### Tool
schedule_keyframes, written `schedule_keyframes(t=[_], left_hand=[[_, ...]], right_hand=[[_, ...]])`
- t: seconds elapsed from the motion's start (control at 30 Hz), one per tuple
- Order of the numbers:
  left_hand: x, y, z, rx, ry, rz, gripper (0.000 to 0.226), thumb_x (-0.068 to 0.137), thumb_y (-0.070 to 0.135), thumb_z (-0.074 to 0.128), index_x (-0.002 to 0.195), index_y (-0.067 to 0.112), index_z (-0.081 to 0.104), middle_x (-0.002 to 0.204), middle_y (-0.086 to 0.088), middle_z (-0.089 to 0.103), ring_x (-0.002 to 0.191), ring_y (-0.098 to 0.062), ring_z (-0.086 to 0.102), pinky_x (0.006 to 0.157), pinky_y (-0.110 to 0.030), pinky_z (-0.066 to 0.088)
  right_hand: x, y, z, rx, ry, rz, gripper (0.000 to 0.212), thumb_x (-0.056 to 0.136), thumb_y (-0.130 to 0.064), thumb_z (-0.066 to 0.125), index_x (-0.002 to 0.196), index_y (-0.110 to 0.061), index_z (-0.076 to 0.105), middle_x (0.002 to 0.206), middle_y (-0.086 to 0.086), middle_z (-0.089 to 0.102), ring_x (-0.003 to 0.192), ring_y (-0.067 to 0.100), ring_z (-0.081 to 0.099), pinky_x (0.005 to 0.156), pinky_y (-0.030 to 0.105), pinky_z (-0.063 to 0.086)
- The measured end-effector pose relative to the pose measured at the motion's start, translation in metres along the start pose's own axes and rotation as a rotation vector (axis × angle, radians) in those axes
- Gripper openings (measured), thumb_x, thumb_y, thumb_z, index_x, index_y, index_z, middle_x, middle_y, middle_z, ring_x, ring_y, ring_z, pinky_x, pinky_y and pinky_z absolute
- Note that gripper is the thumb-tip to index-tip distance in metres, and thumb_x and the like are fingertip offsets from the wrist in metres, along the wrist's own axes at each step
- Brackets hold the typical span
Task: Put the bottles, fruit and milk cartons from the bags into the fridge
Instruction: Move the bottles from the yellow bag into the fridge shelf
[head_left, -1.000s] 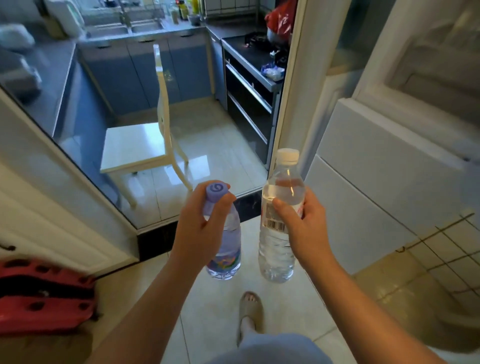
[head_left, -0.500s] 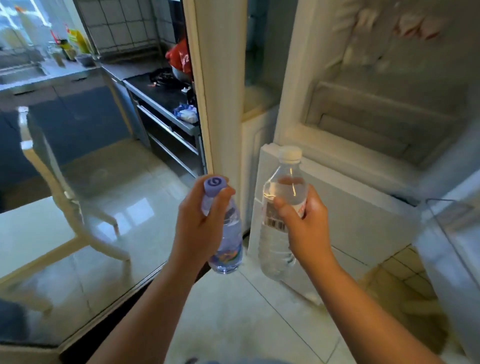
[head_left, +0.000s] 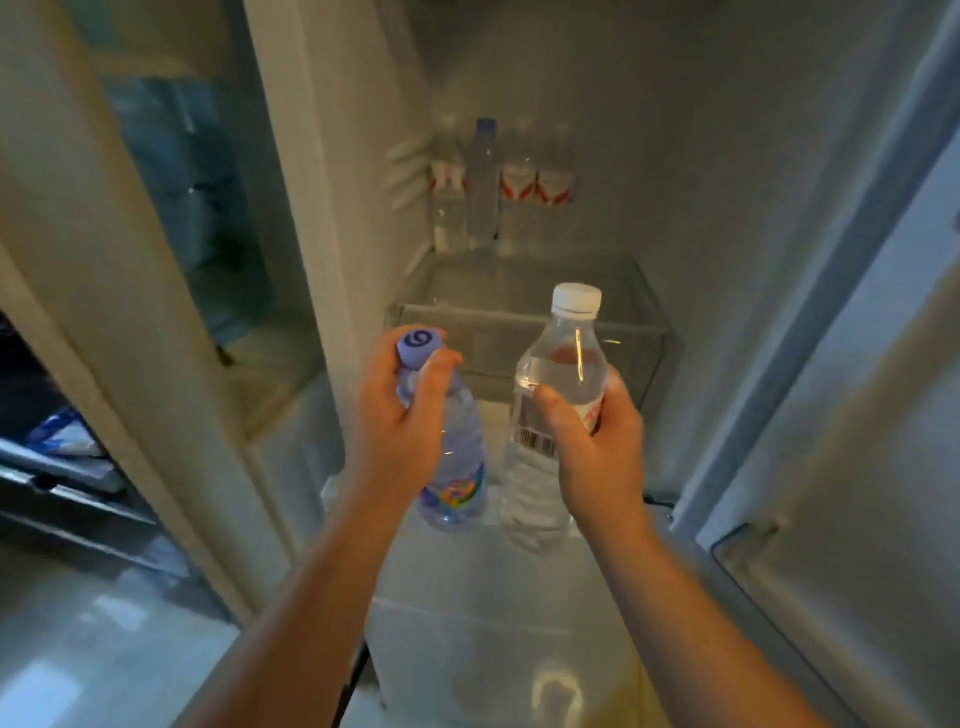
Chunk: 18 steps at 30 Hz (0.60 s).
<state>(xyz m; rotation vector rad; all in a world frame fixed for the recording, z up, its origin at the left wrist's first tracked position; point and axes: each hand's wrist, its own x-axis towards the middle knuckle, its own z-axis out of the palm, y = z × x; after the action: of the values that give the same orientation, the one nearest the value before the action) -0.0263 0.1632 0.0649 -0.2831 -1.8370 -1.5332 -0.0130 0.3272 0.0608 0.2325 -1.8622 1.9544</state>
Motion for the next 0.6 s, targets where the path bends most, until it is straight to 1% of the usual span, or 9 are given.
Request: schedule_keyframes(t=[0.07, 0.13, 0.23, 0.33, 0.4, 0.47, 0.6], left_hand=[[0.034, -0.010, 0.013, -0.013, -0.026, 0.027, 0.026, 0.092, 0.046, 0.049, 0.100, 0.025, 0.061, 0.092, -0.005, 0.070, 0.085, -0.011, 0.067, 0.077, -0.022, 0.053], [0.066, -0.019, 0.024, -0.051, -0.047, 0.053, 0.027, 0.092, 0.046, 0.050, 0.101, 0.023, 0.061, 0.092, -0.001, 0.070, 0.085, -0.011, 0.067, 0.076, -0.022, 0.053], [0.111, -0.029, 0.036, -0.086, -0.041, 0.107, 0.030, 0.092, 0.043, 0.051, 0.100, 0.017, 0.064, 0.089, 0.003, 0.069, 0.083, -0.007, 0.066, 0.074, -0.019, 0.052], [0.152, -0.039, 0.048, -0.145, -0.040, 0.123, 0.030, 0.092, 0.042, 0.053, 0.101, 0.015, 0.062, 0.090, 0.002, 0.070, 0.083, -0.004, 0.066, 0.075, -0.017, 0.050], [0.178, -0.049, 0.059, -0.182, -0.018, 0.117, 0.038, 0.091, 0.043, 0.055, 0.104, 0.008, 0.061, 0.093, -0.003, 0.070, 0.086, -0.010, 0.066, 0.078, -0.022, 0.051], [0.201, -0.060, 0.069, -0.189, -0.004, 0.134, 0.038, 0.090, 0.040, 0.057, 0.104, 0.004, 0.061, 0.093, -0.003, 0.068, 0.086, -0.013, 0.065, 0.079, -0.028, 0.052], [0.233, -0.083, 0.088, -0.171, -0.013, 0.140, 0.033, 0.090, 0.041, 0.059, 0.102, 0.010, 0.062, 0.091, 0.002, 0.067, 0.084, -0.010, 0.064, 0.076, -0.028, 0.052]], right_hand=[[0.034, 0.003, 0.007, 0.013, 0.058, -0.017, 0.029, 0.083, -0.016, 0.075, 0.107, -0.022, 0.061, 0.082, -0.024, 0.069, 0.076, -0.007, 0.064, 0.065, 0.010, 0.049], [0.066, 0.006, 0.014, 0.032, 0.127, -0.039, 0.030, 0.085, -0.012, 0.075, 0.111, -0.017, 0.062, 0.084, -0.019, 0.070, 0.078, -0.004, 0.066, 0.067, 0.013, 0.050], [0.109, 0.010, 0.025, 0.034, 0.219, -0.089, 0.032, 0.081, -0.022, 0.073, 0.110, -0.016, 0.063, 0.086, -0.014, 0.071, 0.080, 0.001, 0.067, 0.067, 0.017, 0.052], [0.148, 0.012, 0.028, 0.009, 0.271, -0.144, 0.028, 0.084, -0.019, 0.072, 0.109, -0.014, 0.062, 0.087, -0.010, 0.069, 0.080, 0.001, 0.066, 0.068, 0.016, 0.051], [0.171, 0.015, 0.025, -0.031, 0.295, -0.161, 0.028, 0.087, -0.012, 0.073, 0.112, -0.008, 0.062, 0.091, -0.006, 0.068, 0.079, -0.001, 0.065, 0.068, 0.014, 0.050], [0.194, 0.019, 0.022, -0.064, 0.308, -0.157, 0.031, 0.088, -0.011, 0.072, 0.116, -0.005, 0.061, 0.095, -0.002, 0.069, 0.080, -0.002, 0.066, 0.068, 0.013, 0.050], [0.232, 0.032, 0.014, -0.131, 0.298, -0.111, 0.037, 0.085, -0.022, 0.076, 0.118, -0.014, 0.060, 0.102, -0.005, 0.070, 0.086, -0.002, 0.068, 0.066, 0.011, 0.050]])
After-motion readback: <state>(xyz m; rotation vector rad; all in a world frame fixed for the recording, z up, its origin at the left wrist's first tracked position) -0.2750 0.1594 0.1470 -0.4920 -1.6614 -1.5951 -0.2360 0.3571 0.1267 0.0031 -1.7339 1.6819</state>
